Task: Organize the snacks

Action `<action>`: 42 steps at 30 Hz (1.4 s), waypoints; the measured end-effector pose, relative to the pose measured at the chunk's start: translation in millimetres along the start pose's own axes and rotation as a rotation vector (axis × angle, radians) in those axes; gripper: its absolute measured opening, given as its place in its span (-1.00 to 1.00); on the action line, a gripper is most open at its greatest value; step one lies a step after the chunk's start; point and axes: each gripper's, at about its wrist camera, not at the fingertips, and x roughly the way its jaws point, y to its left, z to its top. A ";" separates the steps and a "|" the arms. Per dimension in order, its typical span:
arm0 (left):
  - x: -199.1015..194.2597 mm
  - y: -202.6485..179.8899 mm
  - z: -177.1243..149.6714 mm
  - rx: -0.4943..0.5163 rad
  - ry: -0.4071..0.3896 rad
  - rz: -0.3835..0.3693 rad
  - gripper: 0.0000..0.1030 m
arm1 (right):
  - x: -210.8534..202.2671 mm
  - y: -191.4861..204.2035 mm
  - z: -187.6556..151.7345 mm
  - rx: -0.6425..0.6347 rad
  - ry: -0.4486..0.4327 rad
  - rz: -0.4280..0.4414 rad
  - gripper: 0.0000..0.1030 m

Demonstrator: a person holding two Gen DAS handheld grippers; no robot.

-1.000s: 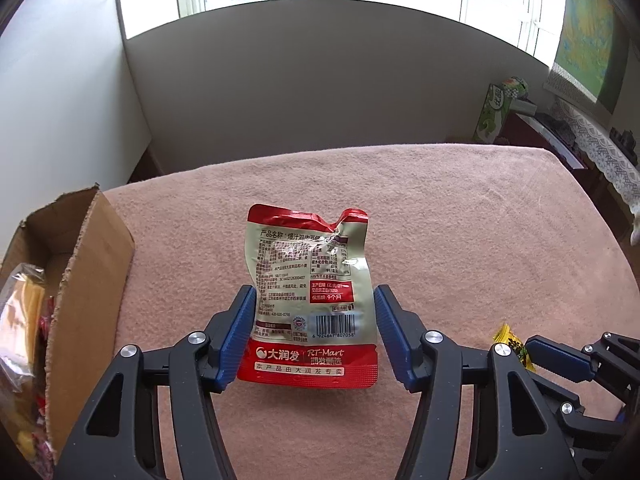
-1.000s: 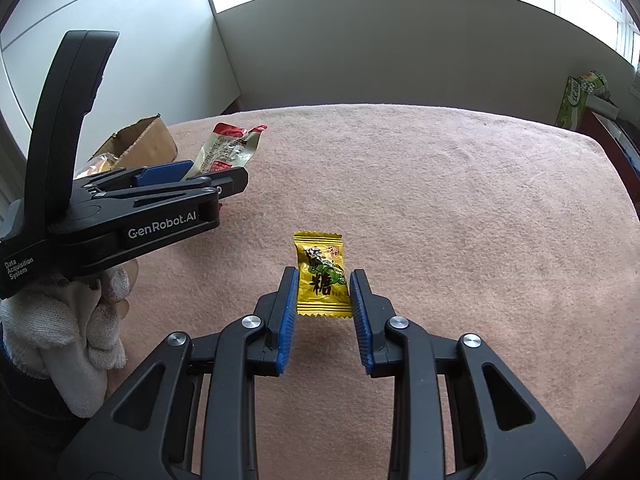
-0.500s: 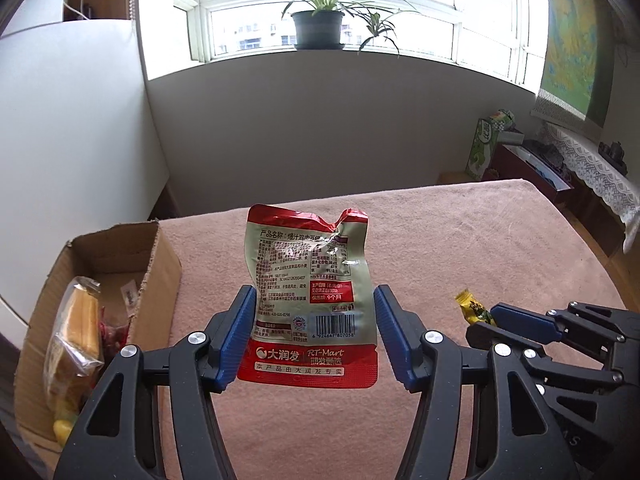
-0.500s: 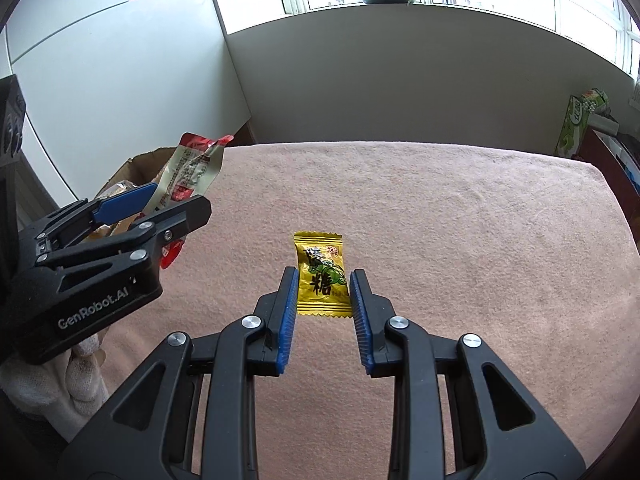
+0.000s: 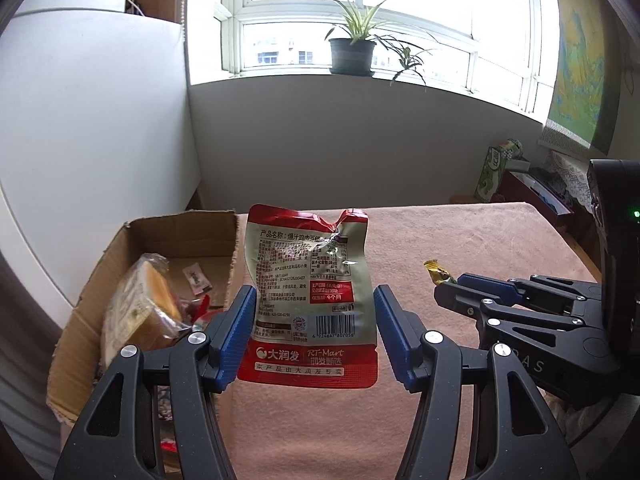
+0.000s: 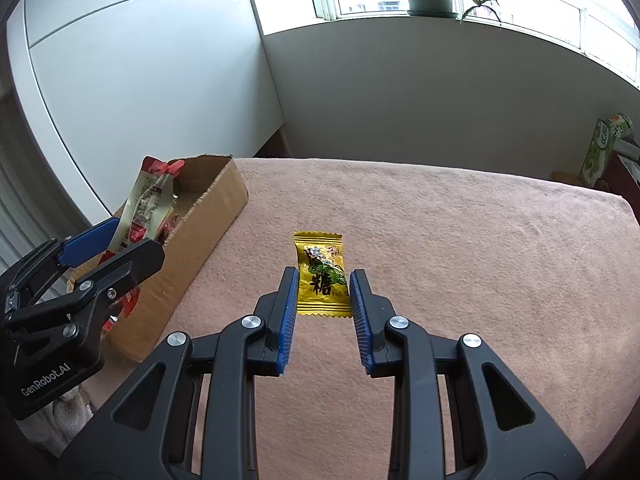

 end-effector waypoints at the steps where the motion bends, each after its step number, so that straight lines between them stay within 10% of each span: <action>1: -2.1 5.8 0.1 -0.006 -0.006 0.009 0.15 | 1.8 5.8 2.8 -0.003 -0.002 0.016 -0.47; 18: -23.0 106.2 -28.6 -0.151 -0.019 0.187 0.22 | 48.5 135.8 27.0 -0.156 0.013 0.216 -0.47; 22: -25.6 113.3 -31.4 -0.167 -0.031 0.208 0.34 | 49.0 138.5 27.0 -0.140 0.005 0.235 0.24; 37: -56.4 97.7 -48.2 -0.161 -0.066 0.183 0.49 | 8.4 122.0 10.0 -0.166 -0.055 0.189 0.25; 42: -62.6 87.3 -52.6 -0.158 -0.076 0.177 0.55 | -4.0 116.4 -2.1 -0.189 -0.092 0.143 0.70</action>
